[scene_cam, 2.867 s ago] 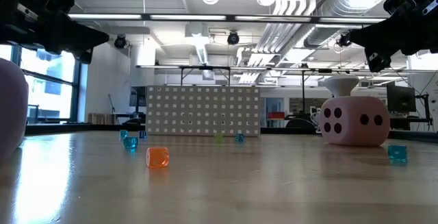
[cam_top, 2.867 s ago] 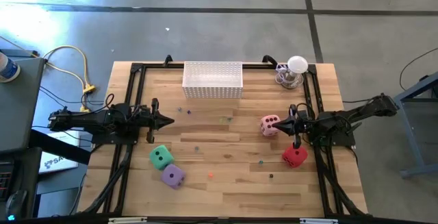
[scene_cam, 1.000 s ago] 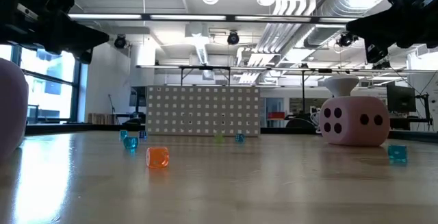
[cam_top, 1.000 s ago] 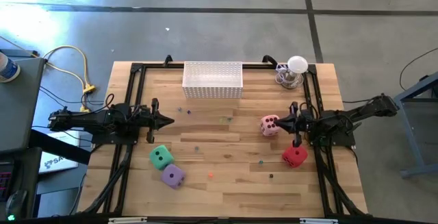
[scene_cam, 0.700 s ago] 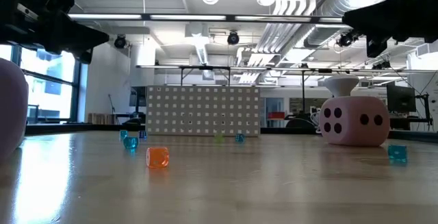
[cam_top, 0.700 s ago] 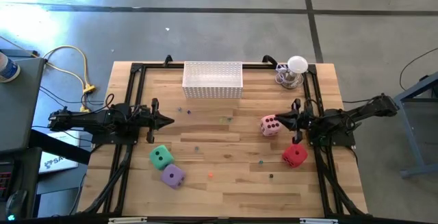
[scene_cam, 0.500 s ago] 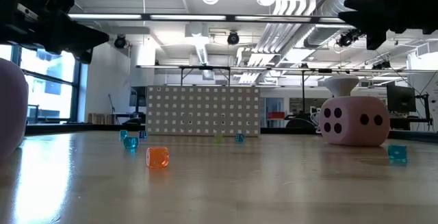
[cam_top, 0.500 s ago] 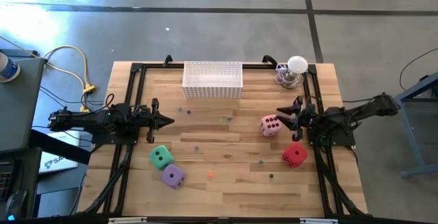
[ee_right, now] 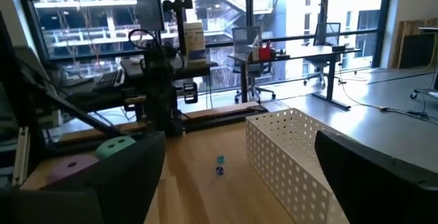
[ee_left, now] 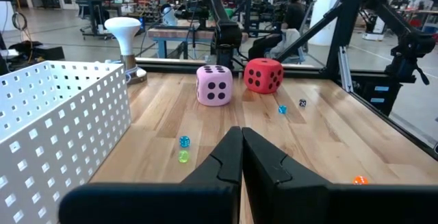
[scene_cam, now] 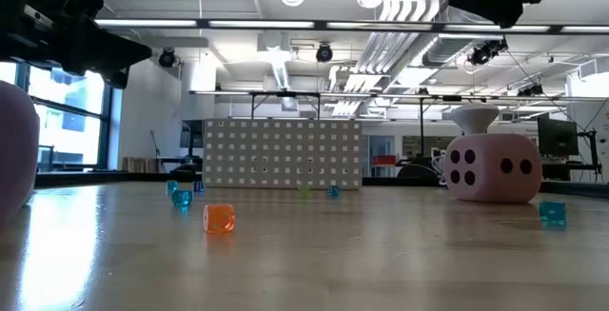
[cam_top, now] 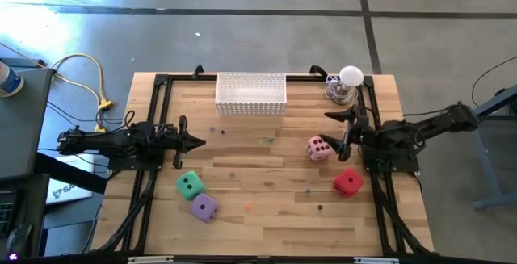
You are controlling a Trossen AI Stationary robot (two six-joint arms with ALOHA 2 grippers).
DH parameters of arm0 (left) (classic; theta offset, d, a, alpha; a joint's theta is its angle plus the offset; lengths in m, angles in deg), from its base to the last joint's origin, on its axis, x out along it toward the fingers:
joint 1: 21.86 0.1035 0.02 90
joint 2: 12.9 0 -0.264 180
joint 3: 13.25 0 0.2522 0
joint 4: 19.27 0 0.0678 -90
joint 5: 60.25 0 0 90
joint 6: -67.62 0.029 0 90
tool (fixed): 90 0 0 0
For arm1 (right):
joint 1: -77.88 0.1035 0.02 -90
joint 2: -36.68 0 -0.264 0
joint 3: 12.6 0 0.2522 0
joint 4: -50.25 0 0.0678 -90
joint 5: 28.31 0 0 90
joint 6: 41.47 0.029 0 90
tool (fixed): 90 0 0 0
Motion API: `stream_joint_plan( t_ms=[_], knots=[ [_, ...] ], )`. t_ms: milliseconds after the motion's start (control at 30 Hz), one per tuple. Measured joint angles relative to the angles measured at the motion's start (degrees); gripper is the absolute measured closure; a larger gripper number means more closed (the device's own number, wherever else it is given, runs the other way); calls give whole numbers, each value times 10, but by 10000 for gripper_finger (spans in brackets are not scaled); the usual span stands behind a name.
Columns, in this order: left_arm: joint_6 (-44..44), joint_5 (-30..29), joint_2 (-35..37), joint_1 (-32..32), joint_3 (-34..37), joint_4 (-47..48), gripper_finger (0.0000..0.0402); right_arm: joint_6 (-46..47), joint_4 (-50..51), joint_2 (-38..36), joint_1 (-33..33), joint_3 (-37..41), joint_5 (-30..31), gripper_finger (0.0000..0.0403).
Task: Pick & Place Dice
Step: Put the large pink dice into the white basket
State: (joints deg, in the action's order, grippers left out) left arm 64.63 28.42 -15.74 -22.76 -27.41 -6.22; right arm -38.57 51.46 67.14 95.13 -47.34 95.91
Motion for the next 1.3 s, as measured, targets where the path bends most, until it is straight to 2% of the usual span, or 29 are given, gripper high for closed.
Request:
stream_joint_plan(
  t_ms=[167,400,500,700,833,867,900,1033,1300],
  knots=[
    [0,0,0,0,0,0,401,-35,-70,53,0,-5,-5,28],
    [0,0,0,0,0,0,401,-91,-131,89,0,-5,-65,28],
    [0,0,0,0,0,0,401,-113,-149,90,0,-5,-111,28],
    [0,0,0,0,0,0,401,-74,-164,97,0,-5,-134,7],
    [0,0,0,0,0,0,401,-97,-160,108,0,-5,-237,10],
    [0,0,0,0,0,0,401,-98,-162,112,1,-5,-243,10],
    [0,0,0,0,0,0,401,-96,-164,114,0,-5,-222,8],
    [0,0,0,0,0,0,401,-36,-162,129,-1,-5,-34,5],
    [0,0,0,0,0,0,401,-45,-196,178,0,-5,2,5]
  ],
)
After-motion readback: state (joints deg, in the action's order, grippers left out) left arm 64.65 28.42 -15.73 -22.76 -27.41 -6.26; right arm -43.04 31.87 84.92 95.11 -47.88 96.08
